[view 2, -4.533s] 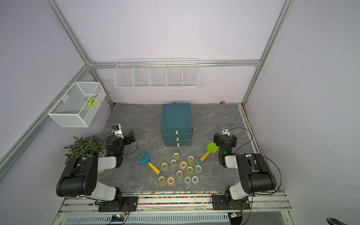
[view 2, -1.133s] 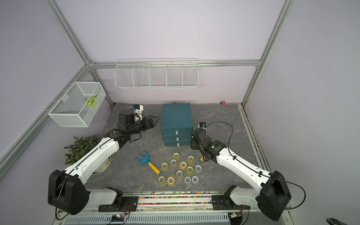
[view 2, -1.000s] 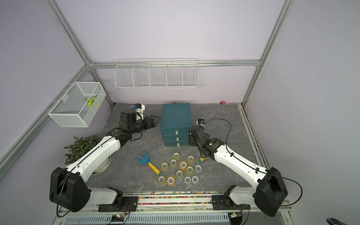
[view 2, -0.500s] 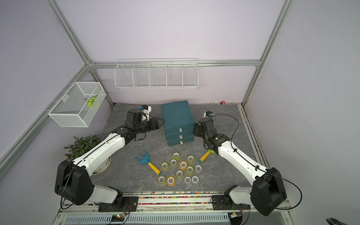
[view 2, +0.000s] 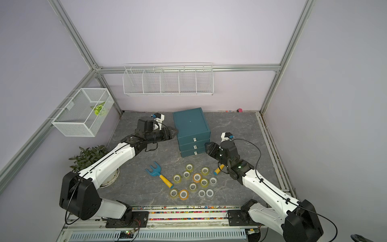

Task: Place the transparent tape into the drawer according to color
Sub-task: Open the drawer in the storage box.

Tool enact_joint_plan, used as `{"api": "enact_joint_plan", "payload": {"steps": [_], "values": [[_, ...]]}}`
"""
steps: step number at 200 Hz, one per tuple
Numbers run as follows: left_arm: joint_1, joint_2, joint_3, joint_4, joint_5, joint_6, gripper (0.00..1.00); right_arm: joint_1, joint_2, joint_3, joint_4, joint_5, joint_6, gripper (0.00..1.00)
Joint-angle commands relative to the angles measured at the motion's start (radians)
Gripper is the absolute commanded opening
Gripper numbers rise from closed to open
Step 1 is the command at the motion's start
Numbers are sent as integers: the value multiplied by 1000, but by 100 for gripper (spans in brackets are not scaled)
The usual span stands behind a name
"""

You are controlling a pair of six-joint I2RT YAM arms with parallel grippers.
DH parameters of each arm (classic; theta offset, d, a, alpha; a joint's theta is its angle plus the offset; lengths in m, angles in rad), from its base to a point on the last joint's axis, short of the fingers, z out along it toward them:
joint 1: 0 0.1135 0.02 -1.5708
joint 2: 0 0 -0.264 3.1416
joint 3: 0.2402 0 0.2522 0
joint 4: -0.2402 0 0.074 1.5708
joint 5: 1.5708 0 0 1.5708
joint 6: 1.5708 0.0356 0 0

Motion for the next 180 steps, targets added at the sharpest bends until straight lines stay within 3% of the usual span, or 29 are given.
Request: {"api": "enact_joint_plan", "payload": {"steps": [1, 61, 126, 180], "values": [[-10, -9, 11, -21, 25, 4, 72, 58, 51, -11, 186, 34, 125, 60], [-9, -14, 3, -21, 33, 7, 71, 85, 192, -55, 467, 78, 237, 58], [-9, -7, 2, -11, 43, 1, 70, 91, 259, -10, 494, 69, 260, 55], [-9, -2, 5, -11, 56, 3, 69, 91, 332, 18, 563, 53, 281, 46]]}}
